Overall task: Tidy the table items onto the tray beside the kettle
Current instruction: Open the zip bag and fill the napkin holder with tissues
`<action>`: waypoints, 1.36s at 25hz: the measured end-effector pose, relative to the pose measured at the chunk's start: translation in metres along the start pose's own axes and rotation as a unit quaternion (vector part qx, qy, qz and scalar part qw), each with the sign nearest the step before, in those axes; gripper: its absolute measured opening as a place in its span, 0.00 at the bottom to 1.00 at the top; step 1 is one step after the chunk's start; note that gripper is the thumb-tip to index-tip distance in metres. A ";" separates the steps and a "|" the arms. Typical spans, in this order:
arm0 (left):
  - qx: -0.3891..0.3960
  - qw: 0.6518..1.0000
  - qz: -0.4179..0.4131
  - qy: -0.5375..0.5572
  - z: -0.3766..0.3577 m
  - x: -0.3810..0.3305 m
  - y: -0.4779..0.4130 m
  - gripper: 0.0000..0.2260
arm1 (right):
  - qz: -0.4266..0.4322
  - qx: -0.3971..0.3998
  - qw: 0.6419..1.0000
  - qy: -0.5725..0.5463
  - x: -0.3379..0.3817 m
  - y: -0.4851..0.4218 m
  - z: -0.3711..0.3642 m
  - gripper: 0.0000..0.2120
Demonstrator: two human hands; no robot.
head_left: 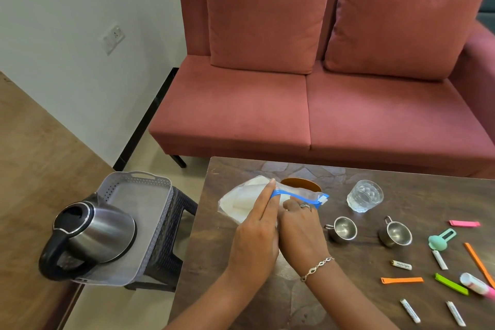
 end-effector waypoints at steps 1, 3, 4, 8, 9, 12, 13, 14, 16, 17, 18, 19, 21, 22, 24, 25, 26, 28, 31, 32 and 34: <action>0.000 1.000 0.006 0.002 0.000 0.001 0.000 0.19 | 0.006 -0.009 1.000 -0.007 0.000 0.000 -0.001 0.10; 0.000 1.000 0.021 0.011 -0.001 0.004 -0.001 0.20 | 0.011 -0.016 1.000 -0.019 0.000 0.000 0.000 0.10; 0.001 0.999 0.030 0.016 -0.002 0.006 -0.001 0.21 | 0.016 -0.023 0.999 -0.021 0.001 0.000 0.002 0.10; 0.036 0.996 0.083 0.025 -0.003 0.013 -0.006 0.22 | 0.048 -0.138 0.986 -0.080 -0.005 0.005 0.009 0.12; 0.049 0.995 0.090 0.018 -0.003 0.015 -0.007 0.21 | 0.059 -0.163 0.980 -0.092 -0.006 0.007 0.009 0.12; 0.071 0.993 0.097 0.007 -0.004 0.017 -0.010 0.18 | 0.088 -0.233 0.961 -0.122 -0.011 0.009 0.015 0.06; 0.076 0.992 0.097 0.002 -0.003 0.018 -0.011 0.17 | 0.092 -0.250 0.955 -0.134 -0.012 0.009 0.018 0.05; 0.080 0.992 0.095 -0.002 -0.002 0.019 -0.012 0.16 | 0.093 -0.264 0.948 -0.148 -0.014 0.010 0.021 0.04; 0.095 0.991 0.092 -0.013 -0.001 0.022 -0.013 0.16 | 0.088 -0.282 0.936 -0.192 -0.018 0.010 0.025 0.06; 0.106 0.990 0.093 -0.016 -0.001 0.023 -0.014 0.16 | 0.084 -0.279 0.931 -0.219 -0.020 0.010 0.027 0.09; 0.114 0.989 0.092 -0.016 0.000 0.024 -0.014 0.17 | 0.077 -0.274 0.925 -0.252 -0.023 0.009 0.029 0.10; 0.122 0.988 0.093 -0.015 0.001 0.024 -0.013 0.18 | 0.069 -0.266 0.917 -0.290 -0.025 0.009 0.033 0.11; 0.138 0.985 0.099 -0.015 0.003 0.026 -0.013 0.26 | 0.052 -0.249 0.896 -0.365 -0.030 0.010 0.042 0.15; 0.141 0.985 0.100 -0.017 0.004 0.027 -0.012 0.30 | 0.049 -0.245 0.880 -0.403 -0.033 0.010 0.048 0.17; 0.145 0.983 0.104 -0.029 0.005 0.032 -0.011 0.28 | 0.042 -0.246 0.845 -0.473 -0.038 0.010 0.058 0.21; 0.145 0.983 0.106 -0.038 0.004 0.034 -0.010 0.25 | 0.037 -0.250 0.829 -0.499 -0.042 0.009 0.063 0.22; 0.141 0.983 0.107 -0.050 0.004 0.037 -0.010 0.21 | 0.033 -0.257 0.815 -0.518 -0.047 0.008 0.067 0.22; 0.121 0.985 0.107 -0.064 0.004 0.043 -0.009 0.16 | 0.024 -0.280 0.805 -0.522 -0.058 0.005 0.074 0.22; 0.085 0.990 0.105 -0.035 0.007 0.046 -0.004 0.15 | 0.016 -0.315 0.804 -0.504 -0.068 0.006 0.078 0.23; 0.079 0.991 0.106 -0.030 0.008 0.047 -0.001 0.16 | 0.014 -0.325 0.804 -0.498 -0.069 0.007 0.078 0.23; 0.078 0.989 0.109 -0.058 0.007 0.053 -0.002 0.17 | 0.006 -0.341 0.801 -0.491 -0.074 0.001 0.079 0.22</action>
Point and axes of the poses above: each hand's wrist, its own y-axis away from the middle knuckle, its own z-axis out of the back of the hand, x = y × z, the point moved 1 cm from there along -y, towards the middle knuckle, and after that the axes turned 2 degrees about y, right-handed, at the moved point
